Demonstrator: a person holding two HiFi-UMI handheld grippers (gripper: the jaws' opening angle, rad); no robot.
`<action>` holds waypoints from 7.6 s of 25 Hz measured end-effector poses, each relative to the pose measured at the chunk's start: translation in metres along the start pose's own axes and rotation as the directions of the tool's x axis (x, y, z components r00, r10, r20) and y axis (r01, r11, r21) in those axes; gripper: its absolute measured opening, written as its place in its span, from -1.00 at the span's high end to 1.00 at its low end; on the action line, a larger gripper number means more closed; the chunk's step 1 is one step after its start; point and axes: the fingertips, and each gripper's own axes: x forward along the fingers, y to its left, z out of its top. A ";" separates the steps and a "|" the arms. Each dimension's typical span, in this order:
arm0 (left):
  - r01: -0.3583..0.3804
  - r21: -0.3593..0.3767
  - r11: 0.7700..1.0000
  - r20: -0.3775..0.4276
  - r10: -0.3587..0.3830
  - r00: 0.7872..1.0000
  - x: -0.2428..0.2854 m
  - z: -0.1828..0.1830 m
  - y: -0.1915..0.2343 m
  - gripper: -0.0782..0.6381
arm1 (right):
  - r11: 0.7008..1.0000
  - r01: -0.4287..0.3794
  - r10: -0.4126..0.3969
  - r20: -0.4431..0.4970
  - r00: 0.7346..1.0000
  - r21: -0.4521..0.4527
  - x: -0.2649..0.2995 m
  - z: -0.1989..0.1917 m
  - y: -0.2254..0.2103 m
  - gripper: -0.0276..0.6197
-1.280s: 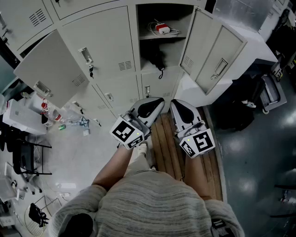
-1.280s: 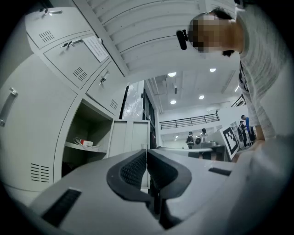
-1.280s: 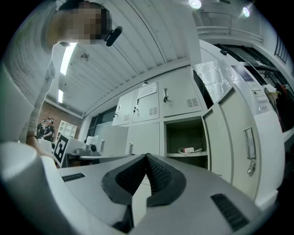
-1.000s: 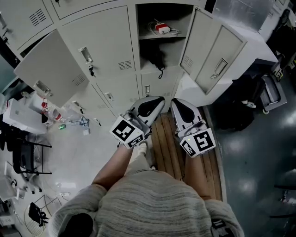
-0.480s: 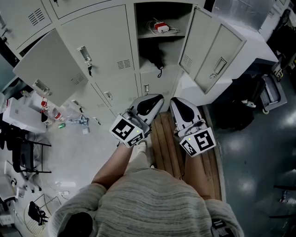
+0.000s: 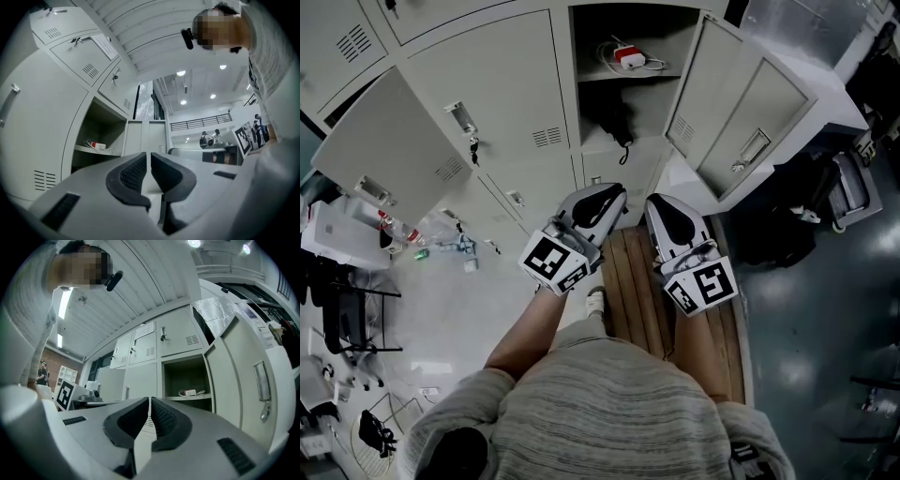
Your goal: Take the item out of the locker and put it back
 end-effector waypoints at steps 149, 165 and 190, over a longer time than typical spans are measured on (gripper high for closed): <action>-0.512 0.338 0.790 -0.147 0.582 0.800 0.226 -0.003 0.253 -0.03 | 0.990 -0.063 0.076 -0.105 0.992 0.127 0.149 -0.078 -0.149 0.83; -0.499 0.315 0.807 -0.044 0.538 0.842 0.217 0.019 0.240 -0.04 | 0.991 -0.044 0.056 -0.097 0.994 0.126 0.144 -0.074 -0.145 0.83; -0.433 0.251 0.865 -0.087 0.466 0.880 0.120 -0.019 0.171 0.39 | 0.995 -0.025 0.038 -0.125 0.991 0.099 0.126 -0.082 -0.102 0.83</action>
